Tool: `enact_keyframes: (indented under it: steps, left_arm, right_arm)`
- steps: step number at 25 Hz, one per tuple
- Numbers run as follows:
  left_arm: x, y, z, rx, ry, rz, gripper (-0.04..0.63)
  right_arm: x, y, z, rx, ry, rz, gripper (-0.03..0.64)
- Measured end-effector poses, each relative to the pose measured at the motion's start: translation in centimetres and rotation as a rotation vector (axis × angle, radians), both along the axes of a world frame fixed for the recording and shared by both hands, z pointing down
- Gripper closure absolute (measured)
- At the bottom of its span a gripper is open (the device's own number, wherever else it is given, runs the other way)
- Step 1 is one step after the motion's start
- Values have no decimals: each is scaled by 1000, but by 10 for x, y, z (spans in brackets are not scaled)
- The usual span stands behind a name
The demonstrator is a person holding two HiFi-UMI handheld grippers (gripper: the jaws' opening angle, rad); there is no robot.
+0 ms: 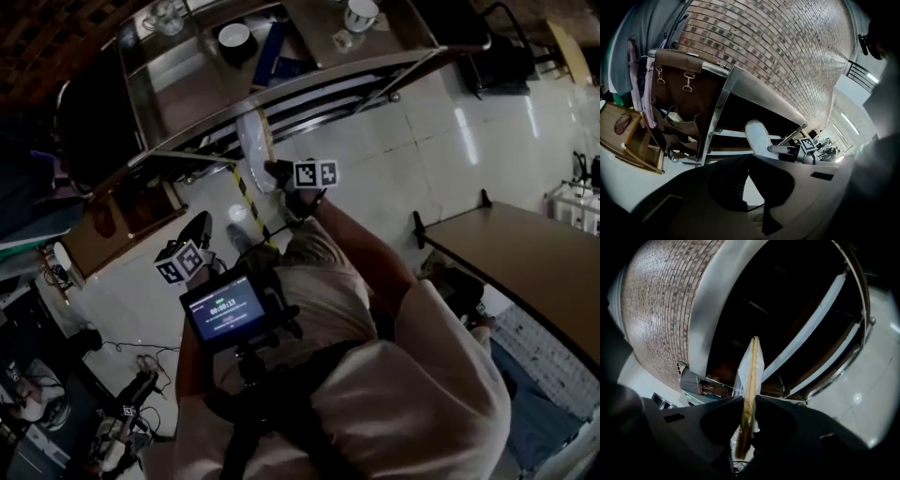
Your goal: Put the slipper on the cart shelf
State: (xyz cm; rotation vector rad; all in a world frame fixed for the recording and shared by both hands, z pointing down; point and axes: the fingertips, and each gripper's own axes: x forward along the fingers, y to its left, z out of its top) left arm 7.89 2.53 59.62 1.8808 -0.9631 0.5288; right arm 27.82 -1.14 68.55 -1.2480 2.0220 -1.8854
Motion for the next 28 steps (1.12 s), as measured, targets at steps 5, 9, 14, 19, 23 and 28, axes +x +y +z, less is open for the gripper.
enact_keyframes:
  steps: [5,9,14,19,23,28]
  left_arm:
    - [4,-1,13,1,-42,12,595]
    - [17,-5,23,-10,-51,13,595]
    - [36,-9,30,-21,-54,44,595]
    - [41,-9,33,-33,-60,57,595]
    - [34,-6,35,-47,-70,37,595]
    - [21,-1,38,-60,-84,9,595]
  right_arm:
    - [-13,-35,21,-9,-20,-11,537]
    - [-25,-55,36,-22,-9,-40,537]
    - [-31,-72,58,-48,-7,-38,535]
    - [-33,-87,72,-48,-6,-28,534]
    - [-30,-101,81,-54,24,-21,522]
    - [-26,-118,87,-43,75,4,508]
